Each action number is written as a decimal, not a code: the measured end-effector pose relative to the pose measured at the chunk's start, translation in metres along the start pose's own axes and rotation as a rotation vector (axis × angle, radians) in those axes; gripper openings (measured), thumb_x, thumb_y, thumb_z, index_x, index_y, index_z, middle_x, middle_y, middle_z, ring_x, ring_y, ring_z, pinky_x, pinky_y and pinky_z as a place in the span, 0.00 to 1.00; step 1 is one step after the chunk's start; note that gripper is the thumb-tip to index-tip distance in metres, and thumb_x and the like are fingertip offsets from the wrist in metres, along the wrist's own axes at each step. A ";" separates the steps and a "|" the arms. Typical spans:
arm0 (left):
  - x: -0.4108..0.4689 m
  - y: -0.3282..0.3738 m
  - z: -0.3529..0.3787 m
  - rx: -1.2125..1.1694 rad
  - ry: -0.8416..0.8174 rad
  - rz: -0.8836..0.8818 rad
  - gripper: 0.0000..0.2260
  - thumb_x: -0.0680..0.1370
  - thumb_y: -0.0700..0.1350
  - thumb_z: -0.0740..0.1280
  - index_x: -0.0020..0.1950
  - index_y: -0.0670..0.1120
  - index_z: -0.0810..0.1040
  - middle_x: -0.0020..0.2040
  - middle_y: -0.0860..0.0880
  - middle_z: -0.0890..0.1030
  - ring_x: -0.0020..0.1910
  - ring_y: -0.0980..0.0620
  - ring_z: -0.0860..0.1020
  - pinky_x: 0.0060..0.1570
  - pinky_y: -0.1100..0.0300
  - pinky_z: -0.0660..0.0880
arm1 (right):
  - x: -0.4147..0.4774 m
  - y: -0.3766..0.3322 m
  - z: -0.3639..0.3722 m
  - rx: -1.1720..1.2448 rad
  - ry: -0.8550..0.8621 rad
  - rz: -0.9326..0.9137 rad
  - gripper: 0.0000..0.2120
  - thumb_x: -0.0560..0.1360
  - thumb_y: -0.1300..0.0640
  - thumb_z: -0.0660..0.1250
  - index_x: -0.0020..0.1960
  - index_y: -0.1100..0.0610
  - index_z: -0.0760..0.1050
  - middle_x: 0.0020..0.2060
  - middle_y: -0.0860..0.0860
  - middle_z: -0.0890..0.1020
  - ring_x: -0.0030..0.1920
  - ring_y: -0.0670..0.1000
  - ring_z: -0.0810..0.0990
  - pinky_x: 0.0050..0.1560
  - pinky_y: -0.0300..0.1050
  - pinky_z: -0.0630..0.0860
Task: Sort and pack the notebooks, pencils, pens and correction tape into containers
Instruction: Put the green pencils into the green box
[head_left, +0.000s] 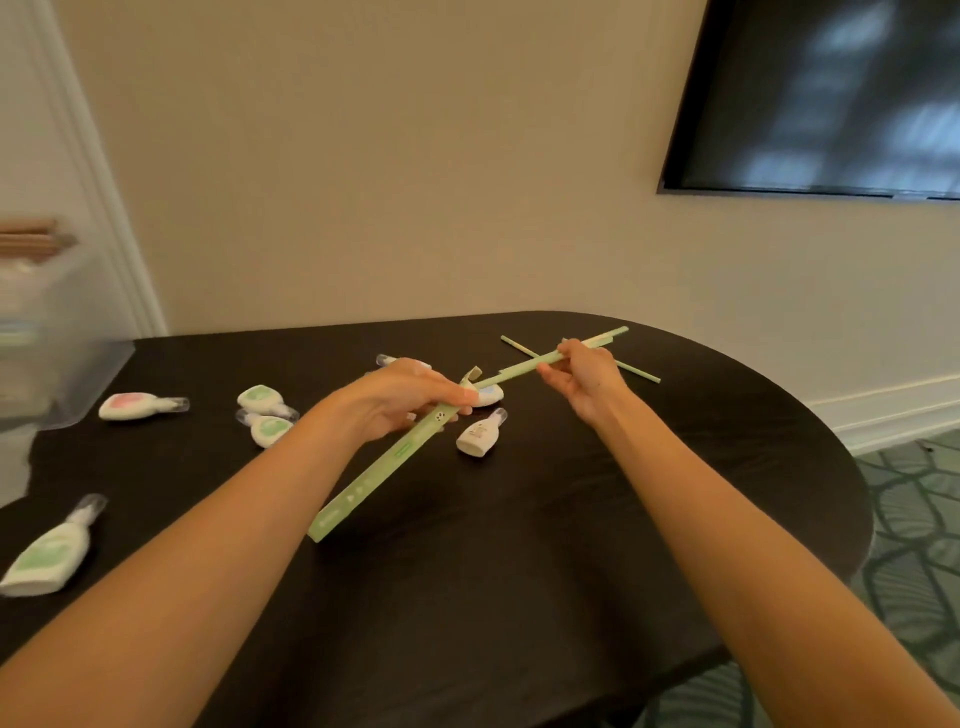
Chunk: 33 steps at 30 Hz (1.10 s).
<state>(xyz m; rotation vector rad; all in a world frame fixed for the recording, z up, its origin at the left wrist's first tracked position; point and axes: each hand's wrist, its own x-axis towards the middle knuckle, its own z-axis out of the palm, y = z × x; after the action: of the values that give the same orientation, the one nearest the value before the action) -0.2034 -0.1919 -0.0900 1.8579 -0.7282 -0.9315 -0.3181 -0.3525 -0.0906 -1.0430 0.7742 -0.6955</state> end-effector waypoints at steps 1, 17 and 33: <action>-0.005 -0.002 -0.005 -0.007 0.007 0.000 0.27 0.70 0.45 0.73 0.66 0.37 0.72 0.44 0.49 0.84 0.45 0.54 0.80 0.46 0.58 0.76 | -0.004 0.002 0.007 -0.008 -0.012 -0.007 0.08 0.80 0.64 0.57 0.58 0.63 0.69 0.39 0.55 0.74 0.37 0.49 0.78 0.43 0.42 0.79; -0.023 -0.008 -0.021 -0.055 0.079 0.081 0.08 0.72 0.45 0.72 0.49 0.44 0.82 0.47 0.45 0.84 0.49 0.50 0.79 0.57 0.51 0.73 | -0.033 0.018 0.056 -0.388 -0.412 -0.048 0.08 0.78 0.56 0.63 0.53 0.59 0.76 0.47 0.54 0.80 0.50 0.49 0.77 0.44 0.41 0.73; 0.017 0.014 -0.003 0.010 0.106 0.052 0.11 0.72 0.48 0.71 0.50 0.43 0.83 0.49 0.46 0.83 0.52 0.47 0.78 0.55 0.51 0.73 | 0.009 0.014 0.036 -0.347 -0.352 -0.233 0.12 0.80 0.61 0.57 0.60 0.61 0.75 0.52 0.56 0.82 0.51 0.49 0.80 0.60 0.47 0.74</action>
<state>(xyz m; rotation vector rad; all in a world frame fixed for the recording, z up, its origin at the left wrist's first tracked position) -0.1935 -0.2093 -0.0820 1.8731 -0.7135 -0.7916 -0.2814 -0.3371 -0.0948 -1.5425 0.4780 -0.5612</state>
